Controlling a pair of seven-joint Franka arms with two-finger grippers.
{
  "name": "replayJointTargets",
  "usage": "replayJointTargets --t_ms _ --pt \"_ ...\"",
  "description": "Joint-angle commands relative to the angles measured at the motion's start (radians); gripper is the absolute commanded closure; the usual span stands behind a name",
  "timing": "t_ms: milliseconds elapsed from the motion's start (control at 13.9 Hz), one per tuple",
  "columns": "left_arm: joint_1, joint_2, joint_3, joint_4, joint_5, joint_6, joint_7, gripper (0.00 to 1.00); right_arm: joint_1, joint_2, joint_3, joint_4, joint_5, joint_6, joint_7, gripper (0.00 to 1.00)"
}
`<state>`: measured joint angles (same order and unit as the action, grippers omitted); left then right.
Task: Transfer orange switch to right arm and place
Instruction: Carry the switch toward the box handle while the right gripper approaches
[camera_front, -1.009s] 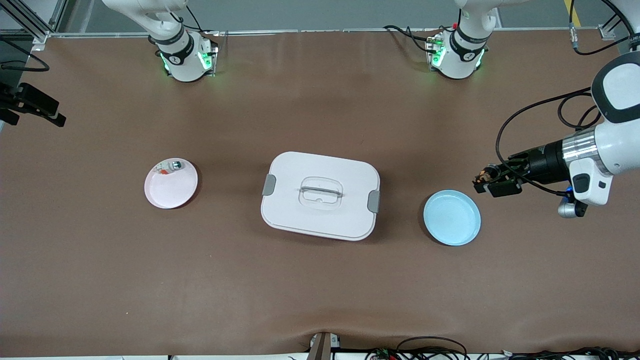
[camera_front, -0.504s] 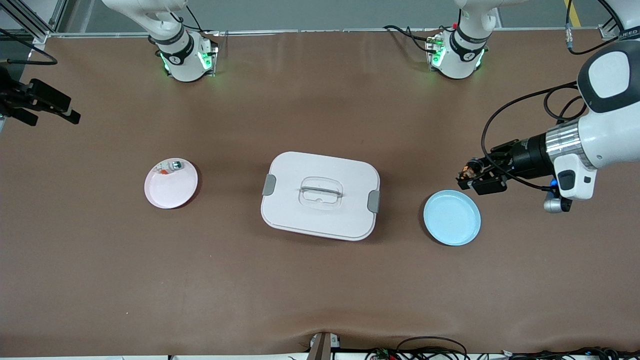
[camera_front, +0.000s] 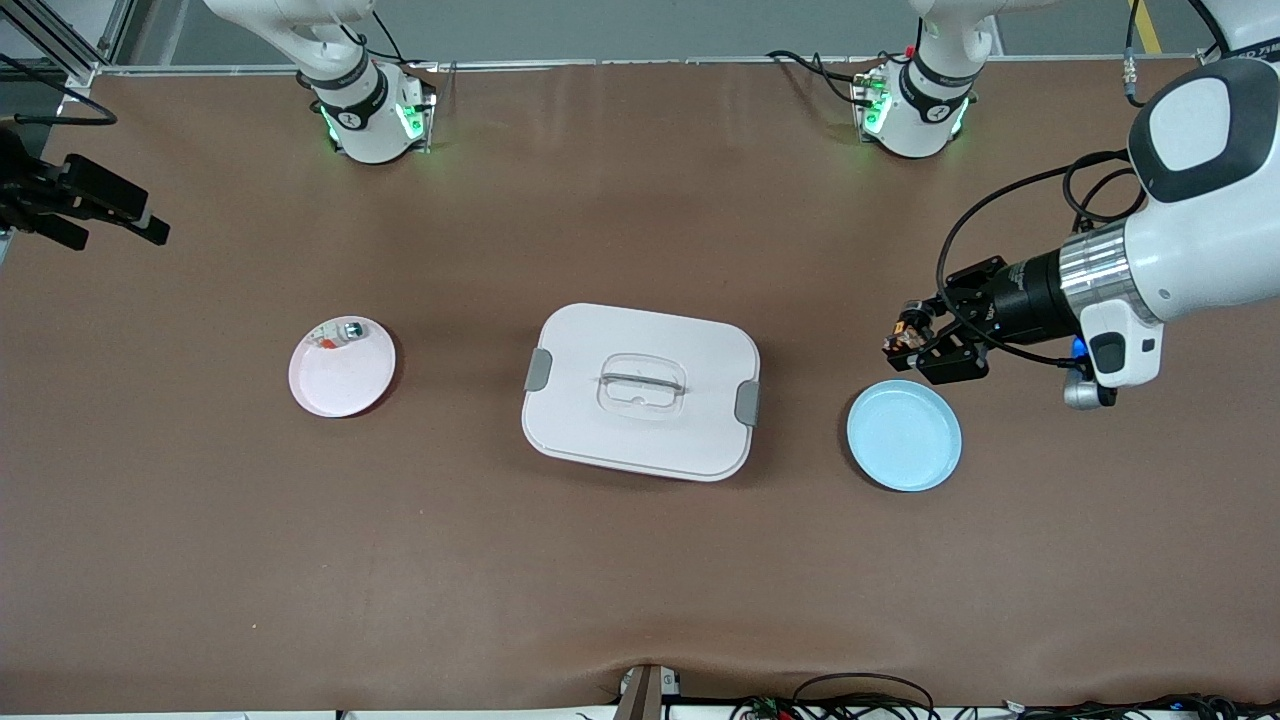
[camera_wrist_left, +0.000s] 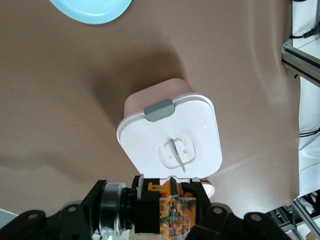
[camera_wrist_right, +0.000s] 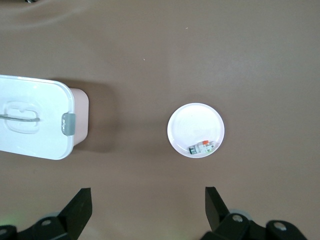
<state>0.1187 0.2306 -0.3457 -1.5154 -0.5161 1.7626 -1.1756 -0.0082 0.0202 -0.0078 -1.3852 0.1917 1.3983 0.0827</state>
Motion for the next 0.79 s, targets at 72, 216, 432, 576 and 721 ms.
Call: replayJointTargets --t_ms 72,216,432,576,721 --pt "0.004 -0.008 -0.035 0.030 -0.016 -0.017 -0.088 0.64 0.005 -0.095 0.006 -0.113 0.130 0.056 0.092 0.00" --pt "0.006 -0.008 -0.058 0.032 -0.016 -0.017 -0.131 0.64 0.037 -0.167 0.026 -0.225 0.149 0.163 0.158 0.00" --pt "0.002 -0.008 -0.097 0.034 -0.016 -0.015 -0.202 0.65 0.106 -0.210 0.034 -0.291 0.217 0.266 0.283 0.00" --pt "0.001 -0.004 -0.122 0.052 -0.027 -0.015 -0.254 0.65 0.160 -0.212 0.046 -0.298 0.267 0.351 0.375 0.00" --pt "0.002 -0.005 -0.131 0.055 -0.082 -0.015 -0.286 0.65 0.241 -0.210 0.051 -0.330 0.313 0.489 0.471 0.00"
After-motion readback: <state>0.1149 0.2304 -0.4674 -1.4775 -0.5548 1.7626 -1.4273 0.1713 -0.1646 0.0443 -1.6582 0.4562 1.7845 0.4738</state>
